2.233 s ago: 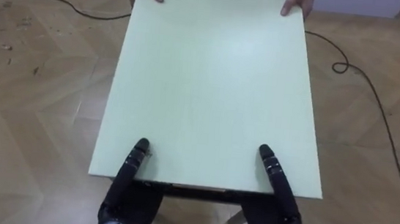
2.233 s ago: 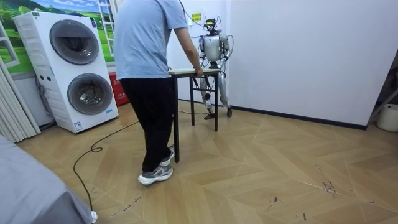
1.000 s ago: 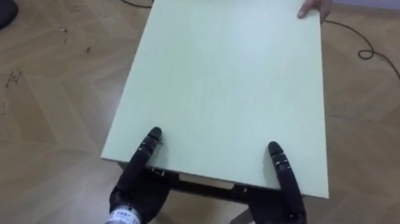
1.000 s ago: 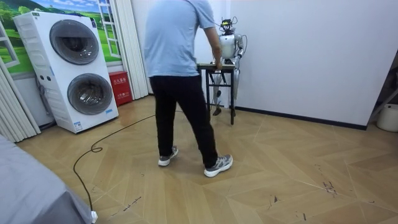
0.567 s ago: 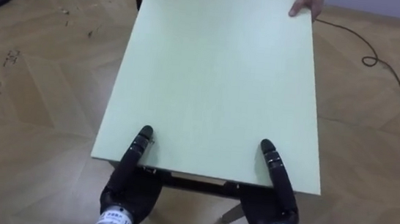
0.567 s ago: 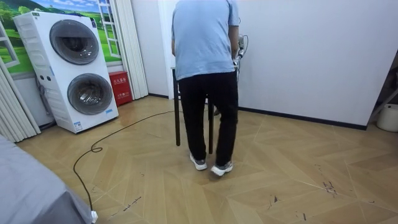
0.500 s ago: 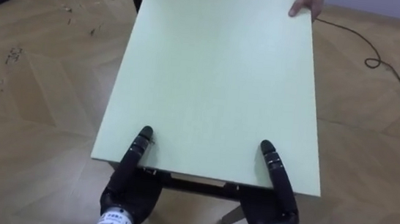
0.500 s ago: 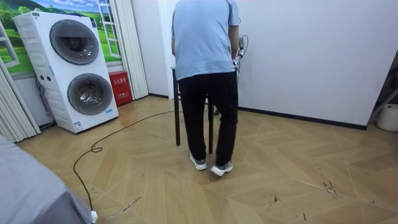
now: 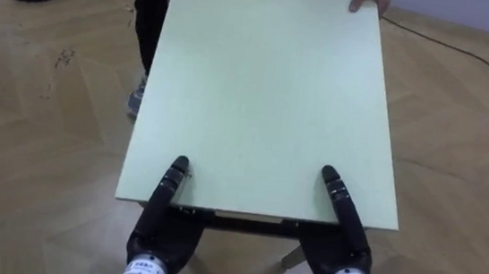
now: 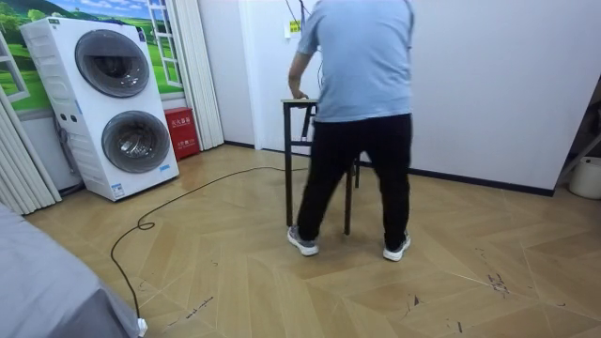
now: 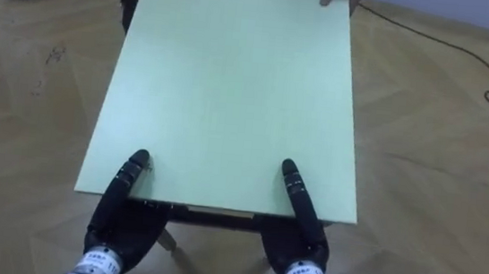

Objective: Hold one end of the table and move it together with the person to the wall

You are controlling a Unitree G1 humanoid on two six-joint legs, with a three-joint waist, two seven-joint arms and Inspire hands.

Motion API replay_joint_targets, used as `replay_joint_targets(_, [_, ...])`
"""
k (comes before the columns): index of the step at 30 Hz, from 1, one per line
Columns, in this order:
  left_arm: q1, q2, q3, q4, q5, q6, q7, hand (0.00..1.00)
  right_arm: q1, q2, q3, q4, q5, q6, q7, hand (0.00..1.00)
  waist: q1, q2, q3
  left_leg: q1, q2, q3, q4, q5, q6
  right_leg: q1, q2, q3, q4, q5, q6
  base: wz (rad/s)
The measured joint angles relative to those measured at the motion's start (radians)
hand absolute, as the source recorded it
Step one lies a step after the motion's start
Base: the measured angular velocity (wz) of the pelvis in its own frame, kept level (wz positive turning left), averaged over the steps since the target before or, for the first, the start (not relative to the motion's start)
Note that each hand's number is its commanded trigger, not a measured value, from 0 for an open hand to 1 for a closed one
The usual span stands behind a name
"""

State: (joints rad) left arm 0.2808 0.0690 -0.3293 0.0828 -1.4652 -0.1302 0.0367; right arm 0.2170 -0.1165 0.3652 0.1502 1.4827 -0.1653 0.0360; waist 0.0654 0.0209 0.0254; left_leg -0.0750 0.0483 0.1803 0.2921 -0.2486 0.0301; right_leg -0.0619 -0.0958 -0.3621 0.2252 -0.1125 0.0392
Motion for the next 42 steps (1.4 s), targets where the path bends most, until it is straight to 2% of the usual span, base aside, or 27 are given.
replay_joint_targets(2, [0.002, -0.001, -0.009, 0.000, -0.008, -0.004, 0.000, 1.00, -0.003, -0.012, 0.001, 0.000, -0.005, 0.000, 0.000, 1.00, 0.001, 0.008, 0.0006, 0.000, -0.012, -0.019, 0.000, 0.001, 0.002, 0.004, -0.016, -0.003, 0.021, -0.016, 0.014, 0.41])
replay_joint_targets(4, [0.008, -0.008, -0.009, 0.000, -0.006, -0.003, 0.000, 1.00, 0.000, -0.013, -0.005, 0.000, -0.010, 0.002, 0.000, 1.00, 0.000, 0.011, 0.0010, 0.002, -0.030, -0.027, 0.000, 0.005, 0.009, 0.002, -0.043, -0.015, 0.065, -0.041, 0.025, 0.54])
replay_joint_targets(6, [0.012, -0.004, -0.007, 0.001, -0.002, 0.001, 0.000, 1.00, 0.007, -0.013, -0.004, 0.000, -0.013, 0.005, -0.001, 1.00, -0.010, 0.013, 0.0011, -0.005, -0.058, -0.053, -0.002, 0.011, 0.020, -0.011, -0.081, -0.010, 0.147, -0.072, 0.036, 0.74])
replay_joint_targets(7, [0.013, -0.007, -0.009, 0.001, 0.001, 0.002, 0.000, 1.00, 0.011, -0.012, -0.006, 0.000, -0.013, 0.005, -0.001, 1.00, -0.018, 0.013, 0.0013, -0.008, -0.064, -0.054, -0.003, 0.013, 0.023, -0.012, -0.091, -0.009, 0.169, -0.078, 0.040, 1.10])
replay_joint_targets(8, [0.015, -0.009, -0.011, 0.003, 0.006, 0.006, 0.000, 1.00, 0.022, -0.010, -0.006, 0.000, -0.011, 0.005, 0.000, 1.00, -0.043, 0.013, 0.0013, -0.010, -0.074, -0.056, -0.003, 0.019, 0.033, -0.012, -0.109, -0.008, 0.216, -0.084, 0.044, 1.27])
replay_joint_targets(9, [0.014, -0.007, -0.024, 0.009, 0.007, 0.009, 0.000, 1.00, 0.037, -0.008, -0.008, 0.000, -0.006, 0.003, 0.003, 1.00, -0.060, 0.013, 0.0017, -0.003, -0.078, -0.086, -0.002, 0.023, 0.040, -0.025, -0.119, 0.020, 0.285, -0.086, 0.045, 1.28])
replay_joint_targets(10, [0.013, -0.005, -0.029, 0.015, 0.010, 0.008, -0.001, 1.00, 0.044, -0.004, -0.017, 0.001, -0.004, 0.005, 0.003, 1.00, -0.067, 0.014, 0.0036, 0.002, -0.080, -0.119, 0.001, 0.023, 0.043, -0.046, -0.116, 0.056, 0.313, -0.097, 0.034, 1.01])
replay_joint_targets(11, [0.014, -0.003, -0.029, 0.021, 0.016, 0.008, -0.004, 1.00, 0.058, 0.009, -0.034, 0.001, -0.011, 0.012, 0.003, 1.00, -0.067, 0.015, 0.0036, -0.004, -0.083, -0.190, 0.014, 0.022, 0.043, -0.072, -0.061, 0.166, 0.279, -0.139, 0.014, 0.78])
replay_joint_targets(12, [0.014, 0.000, -0.027, 0.023, 0.017, 0.005, -0.009, 1.00, 0.060, 0.017, -0.039, 0.001, -0.020, 0.014, 0.003, 1.00, -0.064, 0.019, 0.0058, -0.016, -0.086, -0.250, 0.021, 0.023, 0.041, -0.099, -0.004, 0.240, 0.189, -0.147, 0.004, 0.75])
replay_joint_targets(13, [0.013, 0.002, -0.026, 0.023, 0.016, 0.007, -0.010, 1.00, 0.061, 0.017, -0.038, 0.001, -0.019, 0.014, 0.003, 1.00, -0.066, 0.018, 0.0056, -0.022, -0.095, -0.277, 0.024, 0.025, 0.038, -0.112, 0.015, 0.275, 0.145, -0.135, -0.002, 0.97])
replay_joint_targets(14, [0.008, 0.005, -0.025, 0.029, 0.012, 0.016, -0.010, 1.00, 0.063, 0.023, -0.035, 0.001, -0.019, 0.013, 0.003, 1.00, -0.076, 0.014, 0.0070, -0.029, -0.117, -0.313, 0.030, 0.025, 0.035, -0.134, 0.034, 0.329, 0.115, -0.047, -0.011, 1.18])
replay_joint_targets(15, [0.003, -0.003, -0.021, 0.055, -0.002, 0.025, -0.007, 1.00, 0.075, 0.017, -0.023, -0.008, -0.034, -0.001, 0.002, 1.00, -0.090, 0.017, 0.0036, -0.023, -0.127, -0.309, 0.018, 0.030, 0.029, -0.118, 0.025, 0.310, 0.124, -0.060, -0.010, 1.04])
replay_joint_targets(16, [0.003, -0.009, -0.011, 0.066, -0.005, 0.028, -0.007, 1.00, 0.074, 0.019, -0.013, -0.008, -0.044, -0.009, -0.003, 1.00, -0.087, 0.014, 0.0047, -0.020, -0.123, -0.299, 0.009, 0.033, 0.025, -0.113, 0.026, 0.297, 0.125, -0.060, -0.013, 0.61])
replay_joint_targets(17, [0.006, -0.011, 0.000, 0.072, -0.008, 0.031, -0.007, 1.00, 0.076, 0.020, -0.011, -0.007, -0.054, -0.016, -0.004, 1.00, -0.080, 0.002, 0.0064, -0.019, -0.114, -0.293, 0.004, 0.035, 0.021, -0.104, 0.029, 0.280, 0.114, -0.057, -0.019, 0.19])
replay_joint_targets(19, [0.008, 0.000, -0.006, 0.068, -0.013, 0.046, -0.007, 1.00, 0.081, 0.017, -0.016, -0.005, -0.038, -0.008, -0.005, 1.00, -0.068, -0.017, 0.0035, -0.019, -0.107, -0.293, -0.003, 0.036, 0.018, -0.087, 0.036, 0.275, 0.098, -0.055, -0.021, 0.25])
replay_joint_targets(20, [0.008, -0.001, -0.015, 0.067, -0.013, 0.047, -0.007, 1.00, 0.076, -0.002, -0.023, -0.004, -0.030, 0.000, -0.004, 1.00, -0.055, -0.017, 0.0036, -0.018, -0.107, -0.293, -0.003, 0.036, 0.018, -0.080, 0.037, 0.275, 0.093, -0.053, -0.019, 0.20])
replay_joint_targets(21, [0.009, -0.002, -0.020, 0.067, -0.013, 0.043, -0.007, 1.00, 0.073, -0.011, -0.025, -0.004, -0.030, 0.006, -0.004, 1.00, -0.037, -0.015, 0.0028, -0.015, -0.106, -0.296, -0.004, 0.036, 0.018, -0.069, 0.039, 0.272, 0.081, -0.050, -0.018, 0.07])
replay_joint_targets(24, [0.026, 0.004, -0.020, 0.047, -0.013, 0.031, -0.007, 1.00, 0.074, -0.007, -0.008, -0.003, -0.023, 0.003, -0.004, 1.00, -0.005, -0.015, 0.0028, -0.006, -0.095, -0.300, -0.008, 0.035, 0.015, -0.042, 0.046, 0.252, 0.053, -0.043, -0.024, 0.15])
replay_joint_targets(27, [0.044, 0.011, -0.022, 0.025, -0.012, 0.012, -0.007, 1.00, 0.073, -0.005, 0.012, -0.004, -0.011, -0.006, -0.004, 1.00, 0.007, -0.014, 0.0027, -0.017, -0.095, -0.322, -0.007, 0.039, 0.008, -0.038, 0.046, 0.225, 0.045, -0.042, -0.026, 0.27])
replay_joint_targets(30, [0.044, 0.019, -0.029, 0.024, -0.011, -0.002, -0.007, 1.00, 0.070, -0.006, 0.034, 0.001, 0.007, -0.023, -0.003, 1.00, 0.019, -0.015, 0.0027, -0.038, -0.088, -0.319, 0.000, 0.045, -0.001, -0.011, 0.041, 0.161, 0.022, -0.044, -0.030, 0.61])
replay_joint_targets(31, [0.043, 0.020, -0.030, 0.024, -0.011, -0.002, -0.007, 1.00, 0.070, -0.008, 0.036, 0.002, 0.012, -0.026, -0.003, 1.00, 0.018, -0.015, 0.0027, -0.044, -0.083, -0.308, 0.001, 0.047, -0.003, -0.005, 0.040, 0.147, 0.017, -0.044, -0.030, 0.86])
replay_joint_targets(32, [0.042, 0.023, -0.030, 0.024, -0.010, -0.003, -0.007, 1.00, 0.070, -0.008, 0.039, 0.002, 0.017, -0.029, -0.003, 1.00, 0.010, -0.016, 0.0033, -0.058, -0.073, -0.267, 0.003, 0.056, -0.005, 0.007, 0.034, 0.111, 0.006, -0.045, -0.032, 1.13])
replay_joint_targets(33, [0.040, 0.024, -0.030, 0.024, -0.011, -0.003, -0.007, 1.00, 0.070, -0.008, 0.039, 0.002, 0.018, -0.033, -0.003, 1.00, -0.018, -0.016, 0.0033, -0.080, -0.052, -0.171, 0.004, 0.070, -0.003, 0.021, 0.025, 0.064, -0.007, -0.048, -0.032, 1.28])
replay_joint_targets(34, [0.038, 0.024, -0.031, 0.024, -0.011, -0.003, -0.007, 1.00, 0.069, -0.008, 0.039, 0.002, 0.019, -0.036, -0.003, 1.00, -0.031, -0.016, 0.0033, -0.094, -0.036, -0.108, 0.008, 0.076, 0.000, 0.022, 0.022, 0.045, -0.008, -0.051, -0.032, 1.47])
replay_joint_targets(35, [0.030, 0.024, -0.039, 0.024, -0.011, -0.005, -0.007, 1.00, 0.064, -0.008, 0.038, 0.002, 0.020, -0.044, -0.003, 1.00, -0.046, -0.019, 0.0041, -0.114, -0.011, -0.018, 0.018, 0.085, 0.007, 0.022, 0.015, 0.021, -0.005, -0.063, -0.029, 1.19])
replay_joint_targets(36, [0.026, 0.023, -0.044, 0.024, -0.012, -0.011, -0.007, 1.00, 0.056, -0.010, 0.035, 0.002, 0.021, -0.042, -0.003, 1.00, -0.047, -0.020, 0.0037, -0.123, -0.005, 0.017, 0.017, 0.097, 0.009, 0.019, 0.011, -0.004, -0.005, -0.068, -0.027, 0.96])
replay_joint_targets(42, [0.027, 0.015, -0.047, 0.016, -0.014, -0.049, -0.006, 1.00, 0.023, -0.018, 0.031, 0.000, 0.017, -0.018, -0.019, 1.00, -0.005, -0.018, 0.0041, -0.129, -0.036, -0.034, 0.006, 0.113, 0.013, 0.040, -0.003, -0.068, -0.004, -0.082, -0.019, 0.41])
